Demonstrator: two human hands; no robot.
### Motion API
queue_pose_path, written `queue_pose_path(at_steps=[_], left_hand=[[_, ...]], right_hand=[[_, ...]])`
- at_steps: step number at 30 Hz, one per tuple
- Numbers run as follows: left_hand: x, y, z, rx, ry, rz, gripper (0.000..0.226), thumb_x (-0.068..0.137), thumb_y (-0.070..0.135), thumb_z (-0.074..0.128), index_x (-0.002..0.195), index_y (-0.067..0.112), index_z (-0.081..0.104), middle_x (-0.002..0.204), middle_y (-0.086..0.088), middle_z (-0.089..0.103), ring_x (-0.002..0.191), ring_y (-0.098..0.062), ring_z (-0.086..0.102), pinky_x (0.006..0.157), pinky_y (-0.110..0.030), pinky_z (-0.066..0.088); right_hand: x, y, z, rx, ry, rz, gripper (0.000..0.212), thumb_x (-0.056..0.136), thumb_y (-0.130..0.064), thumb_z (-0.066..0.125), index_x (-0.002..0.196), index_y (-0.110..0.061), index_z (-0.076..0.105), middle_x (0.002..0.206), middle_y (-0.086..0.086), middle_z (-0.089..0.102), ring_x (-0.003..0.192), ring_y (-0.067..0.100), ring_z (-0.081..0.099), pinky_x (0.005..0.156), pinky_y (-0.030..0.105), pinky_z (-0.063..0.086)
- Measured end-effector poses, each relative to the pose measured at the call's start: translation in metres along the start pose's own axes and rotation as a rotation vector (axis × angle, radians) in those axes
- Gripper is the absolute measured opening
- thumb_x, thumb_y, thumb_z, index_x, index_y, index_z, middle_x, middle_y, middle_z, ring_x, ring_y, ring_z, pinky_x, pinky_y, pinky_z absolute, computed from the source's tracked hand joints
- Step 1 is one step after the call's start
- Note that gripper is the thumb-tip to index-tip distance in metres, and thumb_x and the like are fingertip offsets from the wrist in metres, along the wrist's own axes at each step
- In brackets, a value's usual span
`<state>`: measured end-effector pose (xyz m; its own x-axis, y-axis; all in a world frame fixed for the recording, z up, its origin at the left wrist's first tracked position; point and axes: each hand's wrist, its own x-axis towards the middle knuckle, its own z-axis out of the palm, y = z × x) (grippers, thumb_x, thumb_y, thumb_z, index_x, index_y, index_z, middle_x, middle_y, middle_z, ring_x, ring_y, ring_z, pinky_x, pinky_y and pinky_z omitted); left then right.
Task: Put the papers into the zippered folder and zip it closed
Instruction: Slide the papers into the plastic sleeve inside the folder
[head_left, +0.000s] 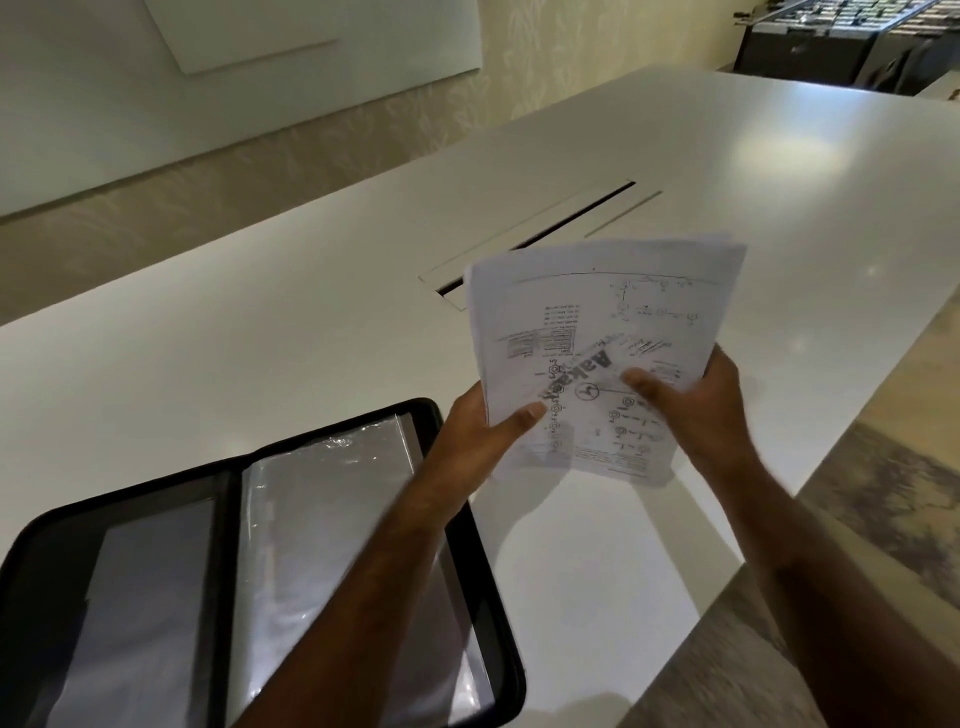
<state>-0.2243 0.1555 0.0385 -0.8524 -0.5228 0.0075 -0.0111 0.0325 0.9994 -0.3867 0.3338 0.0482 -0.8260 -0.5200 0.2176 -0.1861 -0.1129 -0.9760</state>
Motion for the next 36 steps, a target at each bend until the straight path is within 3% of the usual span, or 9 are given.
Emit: queue_pose_path(at_steps=[6, 11, 13, 19, 21, 25, 29, 32, 36], left_hand=[[0.008, 0.022, -0.010, -0.033, 0.002, 0.079, 0.027, 0.089, 0.039, 0.078, 0.116, 0.037, 0.075, 0.116, 0.008, 0.077, 0.105, -0.014, 0.074, 0.079, -0.022, 0.059], [0.008, 0.034, -0.005, -0.051, 0.057, 0.081, 0.020, 0.089, 0.037, 0.078, 0.110, 0.037, 0.077, 0.109, 0.006, 0.079, 0.099, -0.016, 0.076, 0.077, -0.026, 0.061], [0.007, 0.039, -0.003, -0.066, 0.081, 0.109, 0.020, 0.089, 0.038, 0.078, 0.109, 0.038, 0.077, 0.110, 0.006, 0.079, 0.099, -0.016, 0.076, 0.078, -0.030, 0.062], [0.002, 0.058, -0.007, -0.066, 0.108, 0.259, 0.043, 0.079, 0.045, 0.086, 0.119, 0.039, 0.070, 0.113, 0.008, 0.076, 0.103, -0.012, 0.074, 0.076, -0.022, 0.060], [0.001, 0.053, -0.007, -0.067, 0.062, 0.229, 0.048, 0.079, 0.040, 0.087, 0.123, 0.032, 0.068, 0.114, 0.003, 0.075, 0.106, -0.015, 0.073, 0.080, -0.028, 0.062], [0.003, 0.039, -0.003, -0.020, 0.047, 0.090, 0.033, 0.087, 0.034, 0.081, 0.118, 0.027, 0.072, 0.111, 0.003, 0.078, 0.103, -0.017, 0.074, 0.089, -0.045, 0.062], [0.004, 0.041, 0.001, -0.109, 0.089, 0.096, 0.021, 0.086, 0.040, 0.080, 0.106, 0.038, 0.076, 0.108, 0.005, 0.079, 0.099, -0.015, 0.076, 0.079, -0.032, 0.062], [0.006, 0.039, 0.001, -0.108, 0.085, 0.107, 0.027, 0.082, 0.050, 0.081, 0.107, 0.043, 0.075, 0.108, 0.005, 0.079, 0.098, -0.015, 0.076, 0.076, -0.028, 0.062], [0.003, 0.021, 0.005, -0.092, 0.099, 0.043, 0.016, 0.088, 0.034, 0.079, 0.100, 0.045, 0.077, 0.106, 0.008, 0.079, 0.096, -0.013, 0.076, 0.073, -0.026, 0.061]], right_hand=[[0.008, -0.014, -0.003, 0.019, -0.006, -0.046, 0.046, 0.065, -0.069, 0.090, 0.104, -0.048, 0.077, 0.105, -0.015, 0.083, 0.089, 0.013, 0.082, 0.065, 0.024, 0.064], [0.004, -0.021, 0.007, -0.023, -0.026, -0.016, 0.032, 0.067, -0.057, 0.091, 0.096, -0.051, 0.080, 0.098, -0.015, 0.084, 0.085, 0.013, 0.083, 0.067, 0.033, 0.068], [0.004, -0.032, 0.008, -0.009, -0.009, -0.053, 0.031, 0.068, -0.059, 0.091, 0.096, -0.053, 0.080, 0.098, -0.016, 0.084, 0.084, 0.012, 0.083, 0.067, 0.031, 0.068], [0.004, -0.052, 0.007, 0.099, 0.011, -0.144, 0.042, 0.062, -0.068, 0.091, 0.098, -0.051, 0.080, 0.099, -0.021, 0.082, 0.089, 0.007, 0.081, 0.067, 0.021, 0.064], [0.003, -0.048, 0.006, 0.100, 0.004, -0.111, 0.041, 0.060, -0.069, 0.091, 0.095, -0.050, 0.081, 0.096, -0.021, 0.083, 0.086, 0.005, 0.081, 0.065, 0.018, 0.062], [0.005, -0.034, 0.009, 0.024, -0.032, -0.047, 0.029, 0.068, -0.052, 0.092, 0.095, -0.053, 0.080, 0.096, -0.020, 0.083, 0.086, 0.006, 0.081, 0.064, 0.019, 0.062], [0.008, -0.031, 0.009, -0.002, -0.028, -0.047, 0.028, 0.071, -0.053, 0.092, 0.095, -0.053, 0.079, 0.098, -0.018, 0.083, 0.085, 0.008, 0.082, 0.065, 0.020, 0.063], [0.008, -0.030, 0.005, 0.029, -0.027, -0.048, 0.036, 0.065, -0.062, 0.093, 0.097, -0.051, 0.079, 0.099, -0.017, 0.083, 0.086, 0.009, 0.082, 0.064, 0.021, 0.064], [0.004, -0.007, 0.005, -0.034, -0.085, 0.051, 0.033, 0.068, -0.054, 0.095, 0.097, -0.049, 0.081, 0.100, -0.011, 0.084, 0.087, 0.016, 0.083, 0.071, 0.038, 0.069]])
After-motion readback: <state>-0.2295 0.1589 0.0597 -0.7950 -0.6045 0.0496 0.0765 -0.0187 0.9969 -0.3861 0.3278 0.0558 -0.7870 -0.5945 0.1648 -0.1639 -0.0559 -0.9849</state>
